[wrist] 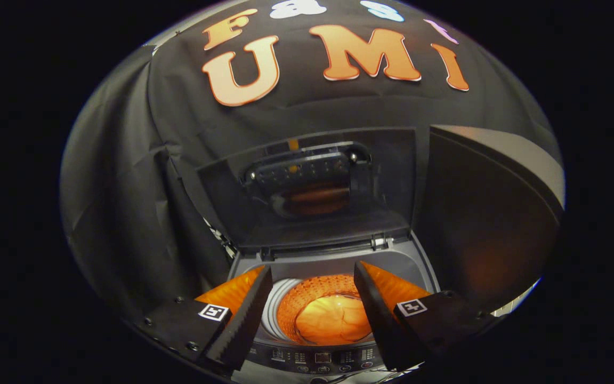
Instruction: Put the clothes into the washing machine and then close the washing machine lid.
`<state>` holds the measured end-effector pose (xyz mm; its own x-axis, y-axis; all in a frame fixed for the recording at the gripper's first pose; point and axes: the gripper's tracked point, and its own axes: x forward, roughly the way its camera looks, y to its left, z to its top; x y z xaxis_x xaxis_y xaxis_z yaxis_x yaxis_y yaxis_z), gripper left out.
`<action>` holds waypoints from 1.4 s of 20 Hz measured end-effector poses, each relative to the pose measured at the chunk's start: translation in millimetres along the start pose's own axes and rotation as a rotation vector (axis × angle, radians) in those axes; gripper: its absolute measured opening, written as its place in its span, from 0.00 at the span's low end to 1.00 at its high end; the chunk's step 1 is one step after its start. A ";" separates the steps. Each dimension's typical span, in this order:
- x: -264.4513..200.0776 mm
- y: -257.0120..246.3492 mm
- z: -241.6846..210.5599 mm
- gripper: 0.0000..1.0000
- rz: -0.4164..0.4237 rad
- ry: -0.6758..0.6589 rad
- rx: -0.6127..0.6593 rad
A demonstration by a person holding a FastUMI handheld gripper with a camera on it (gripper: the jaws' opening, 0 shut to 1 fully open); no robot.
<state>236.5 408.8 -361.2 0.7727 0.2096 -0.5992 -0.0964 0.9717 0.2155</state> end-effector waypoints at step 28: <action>-0.4 9.5 302.6 0.98 0.121 -0.431 -0.143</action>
<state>425.1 385.0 -125.7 0.9379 0.2871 -0.1947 -0.2636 0.9547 0.1377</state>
